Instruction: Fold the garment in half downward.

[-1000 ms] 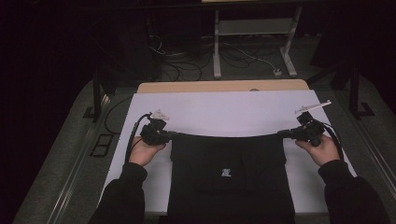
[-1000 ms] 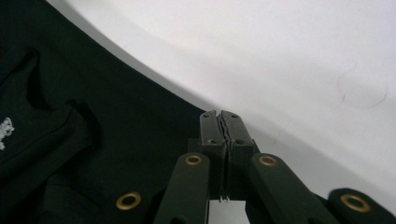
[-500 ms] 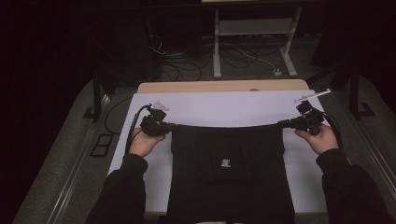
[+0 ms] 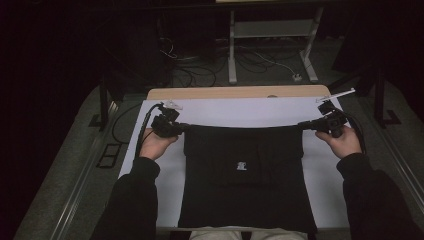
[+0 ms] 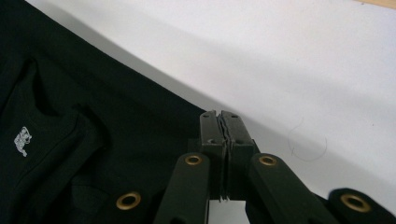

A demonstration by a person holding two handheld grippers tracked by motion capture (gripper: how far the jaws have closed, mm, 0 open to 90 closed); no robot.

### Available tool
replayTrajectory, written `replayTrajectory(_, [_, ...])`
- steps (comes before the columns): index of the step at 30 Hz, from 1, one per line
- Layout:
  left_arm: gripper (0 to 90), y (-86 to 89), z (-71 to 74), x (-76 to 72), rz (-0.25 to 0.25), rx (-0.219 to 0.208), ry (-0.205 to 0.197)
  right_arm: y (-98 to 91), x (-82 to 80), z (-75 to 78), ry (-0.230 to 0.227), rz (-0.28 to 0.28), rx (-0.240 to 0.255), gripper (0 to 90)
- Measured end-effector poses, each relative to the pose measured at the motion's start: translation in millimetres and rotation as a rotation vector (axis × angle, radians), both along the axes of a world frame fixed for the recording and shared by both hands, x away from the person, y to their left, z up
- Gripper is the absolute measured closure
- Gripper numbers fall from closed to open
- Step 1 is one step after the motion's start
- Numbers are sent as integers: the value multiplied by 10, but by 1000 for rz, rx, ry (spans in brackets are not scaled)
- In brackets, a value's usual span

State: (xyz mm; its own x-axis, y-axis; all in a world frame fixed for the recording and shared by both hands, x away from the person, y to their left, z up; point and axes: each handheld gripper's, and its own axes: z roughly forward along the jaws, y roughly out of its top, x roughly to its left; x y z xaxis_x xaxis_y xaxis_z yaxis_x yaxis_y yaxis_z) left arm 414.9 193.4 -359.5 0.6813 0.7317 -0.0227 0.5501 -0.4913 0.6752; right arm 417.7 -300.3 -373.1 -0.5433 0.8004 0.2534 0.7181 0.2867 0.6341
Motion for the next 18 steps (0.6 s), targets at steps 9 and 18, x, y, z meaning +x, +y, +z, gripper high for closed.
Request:
replayTrajectory(9, [862,9,-1,80,20,6,-14,23,94,50,-17,-19,2,871])
replayTrajectory(18, [862,-4,-43,168,55,5,-18,84,200,55,-26,-41,-23,871])
